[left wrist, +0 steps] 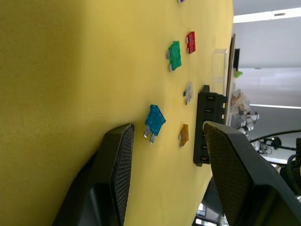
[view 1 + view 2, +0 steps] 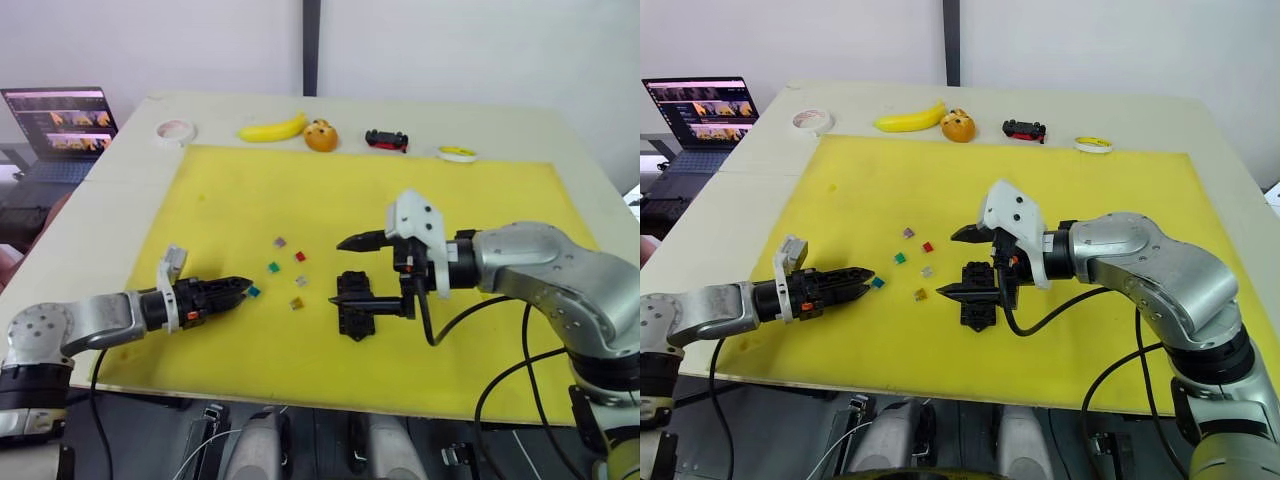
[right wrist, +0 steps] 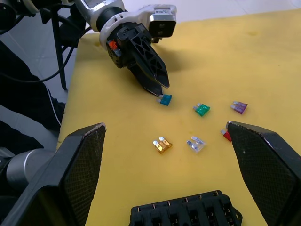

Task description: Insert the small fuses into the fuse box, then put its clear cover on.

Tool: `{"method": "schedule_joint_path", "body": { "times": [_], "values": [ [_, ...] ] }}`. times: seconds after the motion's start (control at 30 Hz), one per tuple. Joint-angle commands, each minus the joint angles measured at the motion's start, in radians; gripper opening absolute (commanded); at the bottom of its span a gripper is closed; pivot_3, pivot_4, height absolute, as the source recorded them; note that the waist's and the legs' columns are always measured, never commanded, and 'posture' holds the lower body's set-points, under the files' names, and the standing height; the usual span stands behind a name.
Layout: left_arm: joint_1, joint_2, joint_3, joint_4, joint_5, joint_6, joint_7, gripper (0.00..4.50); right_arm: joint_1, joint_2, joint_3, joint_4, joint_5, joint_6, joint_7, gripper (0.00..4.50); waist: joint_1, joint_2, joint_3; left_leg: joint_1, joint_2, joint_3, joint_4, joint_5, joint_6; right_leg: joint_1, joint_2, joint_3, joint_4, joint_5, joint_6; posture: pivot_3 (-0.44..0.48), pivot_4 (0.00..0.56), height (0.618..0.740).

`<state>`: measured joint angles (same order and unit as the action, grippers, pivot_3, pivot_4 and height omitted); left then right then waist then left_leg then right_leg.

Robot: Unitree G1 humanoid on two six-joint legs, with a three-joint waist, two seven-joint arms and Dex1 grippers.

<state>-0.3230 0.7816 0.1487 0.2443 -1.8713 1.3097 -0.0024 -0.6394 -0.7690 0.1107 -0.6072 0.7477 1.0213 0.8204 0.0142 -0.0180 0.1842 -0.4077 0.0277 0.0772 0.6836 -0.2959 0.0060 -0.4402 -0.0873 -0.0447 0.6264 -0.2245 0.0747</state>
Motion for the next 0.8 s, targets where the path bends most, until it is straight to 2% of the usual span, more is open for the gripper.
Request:
{"method": "schedule_joint_path", "body": {
  "times": [0.03, 0.3, 0.53, 0.8],
  "values": [
    [-0.016, -0.020, -0.033, 0.001, 0.077, 0.036, -0.043, 2.45, -0.009, -0.010, -0.006, -0.032, -0.002, -0.016, 0.000, 4.41, 0.000, 0.000, 0.000, 0.000, 0.000, 0.000, 0.000, 0.000, 0.000, 0.000, 0.000, 0.000, 0.000, 0.000, 0.000, 0.000, 0.150, 0.737],
    [-0.060, -0.070, -0.018, 0.000, 0.220, 0.065, -0.136, 2.45, -0.013, -0.011, -0.006, -0.037, 0.000, -0.011, -0.004, 4.41, 0.004, 0.000, -0.001, 0.000, -0.001, -0.001, 0.000, 0.000, 0.000, 0.002, 0.000, 0.000, 0.000, 0.000, 0.001, 0.000, 0.150, 0.737],
    [-0.093, -0.122, 0.015, -0.023, 0.234, 0.096, -0.129, 2.45, -0.012, -0.013, -0.005, -0.041, -0.001, -0.011, -0.006, 4.41, 0.027, 0.000, -0.001, 0.001, -0.002, -0.001, 0.001, 0.000, 0.001, 0.003, -0.001, 0.000, -0.001, 0.000, 0.001, 0.000, 0.150, 0.737],
    [-0.031, -0.097, 0.067, -0.073, 0.209, 0.105, -0.095, 2.45, -0.006, -0.013, -0.004, -0.045, -0.003, -0.015, -0.009, 4.41, 0.021, 0.000, -0.001, 0.001, -0.001, -0.002, 0.001, 0.000, 0.001, 0.003, -0.001, 0.000, -0.001, 0.000, 0.001, 0.000, 0.150, 0.737]
  ]
}}
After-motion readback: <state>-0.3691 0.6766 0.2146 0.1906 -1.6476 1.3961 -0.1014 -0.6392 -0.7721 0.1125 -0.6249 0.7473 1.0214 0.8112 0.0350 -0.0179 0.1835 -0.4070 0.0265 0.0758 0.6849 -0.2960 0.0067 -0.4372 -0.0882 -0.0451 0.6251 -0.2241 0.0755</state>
